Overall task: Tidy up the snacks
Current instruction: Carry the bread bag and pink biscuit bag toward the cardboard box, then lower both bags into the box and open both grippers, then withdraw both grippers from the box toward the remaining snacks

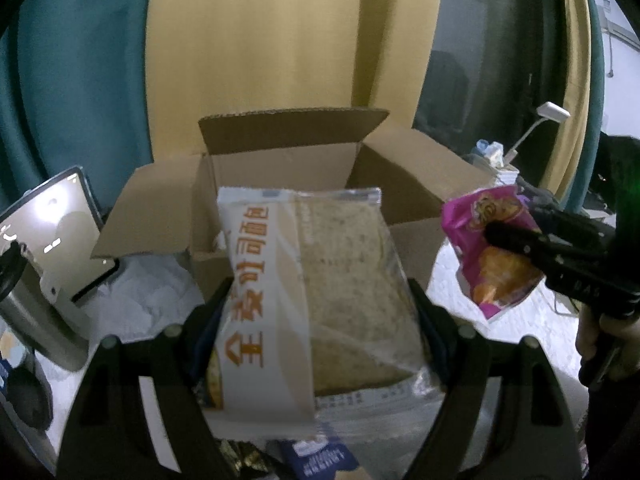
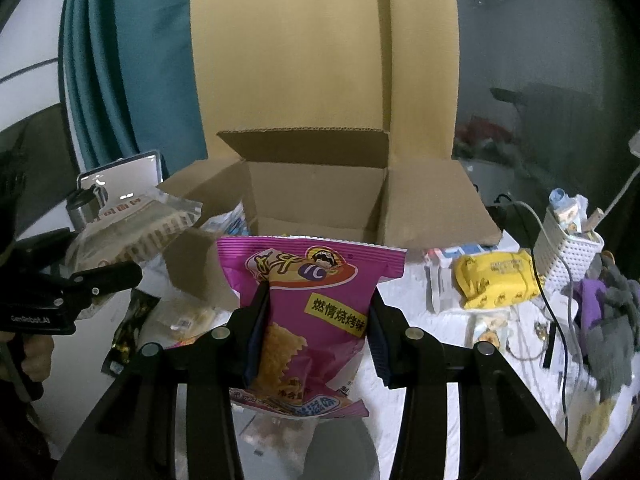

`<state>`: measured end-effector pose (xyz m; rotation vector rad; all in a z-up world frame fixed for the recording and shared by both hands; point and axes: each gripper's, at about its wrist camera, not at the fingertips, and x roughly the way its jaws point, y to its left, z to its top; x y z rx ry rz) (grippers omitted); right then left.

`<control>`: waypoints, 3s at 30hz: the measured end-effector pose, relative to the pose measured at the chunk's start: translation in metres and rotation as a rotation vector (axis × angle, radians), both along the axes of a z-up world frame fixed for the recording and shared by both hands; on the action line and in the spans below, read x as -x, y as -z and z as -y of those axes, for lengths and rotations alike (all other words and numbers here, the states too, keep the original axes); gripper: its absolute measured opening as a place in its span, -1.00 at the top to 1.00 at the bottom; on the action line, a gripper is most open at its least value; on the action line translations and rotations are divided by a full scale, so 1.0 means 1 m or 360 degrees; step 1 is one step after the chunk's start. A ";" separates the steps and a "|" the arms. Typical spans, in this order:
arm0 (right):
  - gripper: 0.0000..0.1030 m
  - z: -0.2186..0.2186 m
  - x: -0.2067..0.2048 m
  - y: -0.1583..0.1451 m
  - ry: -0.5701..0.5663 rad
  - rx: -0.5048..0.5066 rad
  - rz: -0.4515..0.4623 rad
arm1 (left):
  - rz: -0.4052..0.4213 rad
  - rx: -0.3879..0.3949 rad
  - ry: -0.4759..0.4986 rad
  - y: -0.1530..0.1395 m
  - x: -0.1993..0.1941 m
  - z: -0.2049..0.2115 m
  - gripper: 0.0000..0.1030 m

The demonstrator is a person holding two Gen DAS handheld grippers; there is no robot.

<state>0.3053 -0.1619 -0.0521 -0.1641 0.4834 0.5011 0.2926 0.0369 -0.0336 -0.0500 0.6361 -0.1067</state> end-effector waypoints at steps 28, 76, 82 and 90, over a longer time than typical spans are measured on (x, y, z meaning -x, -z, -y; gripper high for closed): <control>0.10 -0.054 -0.138 -0.019 -0.0042 -0.0057 0.0028 | -0.0059 0.0013 -0.0069 0.009 -0.139 -0.017 -0.60; -0.60 -0.024 -0.016 -0.046 0.0076 -0.0028 0.0048 | 0.0172 0.0098 -0.0082 -0.043 0.008 0.000 -0.90; -0.60 -0.013 0.016 -0.036 0.0090 -0.0019 0.0038 | 0.0204 0.0096 -0.0061 -0.042 0.043 0.009 -0.90; -0.60 -0.005 0.053 -0.026 0.0094 -0.0016 0.0027 | 0.0213 0.0109 -0.0057 -0.036 0.078 0.017 -0.90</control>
